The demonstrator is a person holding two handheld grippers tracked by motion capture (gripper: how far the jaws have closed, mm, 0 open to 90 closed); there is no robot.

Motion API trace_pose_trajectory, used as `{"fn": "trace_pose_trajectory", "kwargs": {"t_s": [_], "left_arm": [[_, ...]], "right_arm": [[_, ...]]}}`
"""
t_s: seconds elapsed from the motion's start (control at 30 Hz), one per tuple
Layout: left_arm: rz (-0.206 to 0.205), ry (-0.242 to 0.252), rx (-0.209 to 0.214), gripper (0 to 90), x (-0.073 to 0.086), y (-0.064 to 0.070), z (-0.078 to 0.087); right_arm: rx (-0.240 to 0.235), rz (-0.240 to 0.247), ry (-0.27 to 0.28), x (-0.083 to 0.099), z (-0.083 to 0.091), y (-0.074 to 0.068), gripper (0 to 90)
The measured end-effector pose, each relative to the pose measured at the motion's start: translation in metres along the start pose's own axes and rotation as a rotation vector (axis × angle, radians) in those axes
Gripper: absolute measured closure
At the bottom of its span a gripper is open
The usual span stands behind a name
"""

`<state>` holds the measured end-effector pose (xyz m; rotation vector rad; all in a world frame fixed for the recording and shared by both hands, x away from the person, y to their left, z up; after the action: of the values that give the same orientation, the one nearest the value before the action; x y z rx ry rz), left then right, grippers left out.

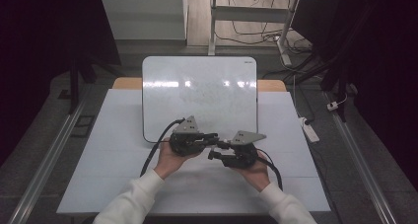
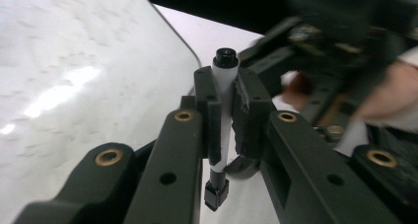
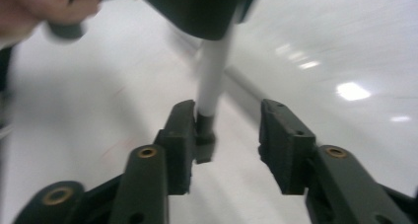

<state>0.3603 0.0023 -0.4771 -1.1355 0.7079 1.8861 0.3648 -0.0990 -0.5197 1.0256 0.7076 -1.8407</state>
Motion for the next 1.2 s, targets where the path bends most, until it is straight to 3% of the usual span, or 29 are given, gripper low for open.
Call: {"fn": "trace_pose_trajectory", "kwargs": {"t_s": [0.1,0.2,0.4,0.6,0.8,1.0,1.2], "left_arm": [[0.037,0.013,-0.040,81.6,0.000,-0.004,0.000],[0.047,0.016,-0.061,81.6,0.000,-0.004,-0.003],[0.052,0.028,-0.076,81.6,-0.003,0.001,-0.008],[0.057,0.041,-0.096,81.5,-0.003,0.002,-0.011],[0.076,0.051,-0.106,81.4,0.000,0.003,-0.014],[0.086,0.062,-0.093,79.9,0.000,0.003,-0.014],[0.088,0.074,-0.099,59.0,-0.001,-0.002,-0.008]], "right_arm": [[0.170,0.011,0.062,-0.002,0.009,-0.003,54.3],[0.252,0.006,0.098,-0.005,0.012,-0.010,54.8],[0.343,0.008,0.110,-0.008,0.006,-0.017,60.2],[0.369,0.011,0.111,-0.008,0.002,-0.015,76.9],[0.368,-0.009,0.104,-0.007,0.003,-0.009,80.7],[0.368,0.010,0.094,-0.007,0.005,-0.006,80.9],[0.381,0.006,0.103,-0.010,0.013,0.000,80.9]]}}
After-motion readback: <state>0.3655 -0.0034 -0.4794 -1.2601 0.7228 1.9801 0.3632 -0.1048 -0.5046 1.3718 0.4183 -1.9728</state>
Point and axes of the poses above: each handheld gripper's, and its own axes: z roughly backward along the jaws, x roughly out of its underside, y roughly to its right, the point moved 8 cm from there along -z, roughly forward along the jaws, and after that the axes turned 4 degrees about -x, right-handed, at the moved point
